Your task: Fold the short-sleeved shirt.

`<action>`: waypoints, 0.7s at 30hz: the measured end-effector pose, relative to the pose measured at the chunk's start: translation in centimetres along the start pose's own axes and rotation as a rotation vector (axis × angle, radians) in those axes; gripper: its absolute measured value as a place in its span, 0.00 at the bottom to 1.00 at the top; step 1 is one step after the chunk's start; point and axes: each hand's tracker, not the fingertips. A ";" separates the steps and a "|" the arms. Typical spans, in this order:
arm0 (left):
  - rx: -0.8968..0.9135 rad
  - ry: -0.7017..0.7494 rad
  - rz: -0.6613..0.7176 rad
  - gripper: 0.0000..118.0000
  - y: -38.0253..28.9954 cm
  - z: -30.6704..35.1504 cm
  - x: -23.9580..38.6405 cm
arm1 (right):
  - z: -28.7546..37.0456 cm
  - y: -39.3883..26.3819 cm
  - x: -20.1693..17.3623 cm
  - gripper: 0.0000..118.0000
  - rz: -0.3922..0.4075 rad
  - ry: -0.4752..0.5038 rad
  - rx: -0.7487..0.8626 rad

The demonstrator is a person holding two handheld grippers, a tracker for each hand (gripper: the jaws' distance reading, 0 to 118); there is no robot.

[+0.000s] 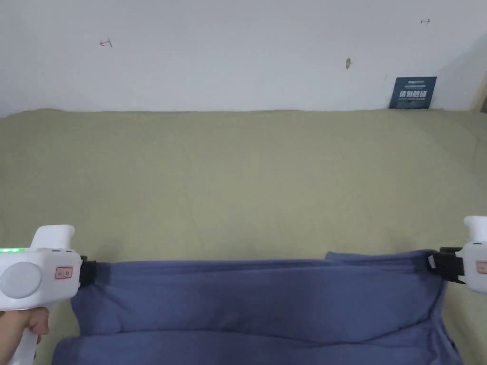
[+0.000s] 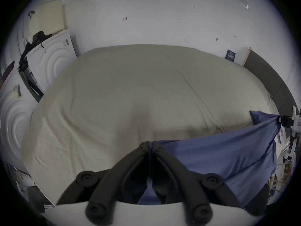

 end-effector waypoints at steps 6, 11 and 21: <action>0.045 -0.020 -0.007 0.02 -5.3 6.0 -1.3 | 7.4 -4.6 -1.0 0.01 0.043 0.018 0.054; 0.055 -0.053 0.024 0.02 -11.4 8.1 -2.8 | 11.5 -10.6 -2.0 0.01 0.089 0.072 0.023; 0.000 -0.046 0.036 0.63 -17.4 7.1 -3.3 | 9.6 -18.9 -1.6 0.06 0.032 0.081 -0.089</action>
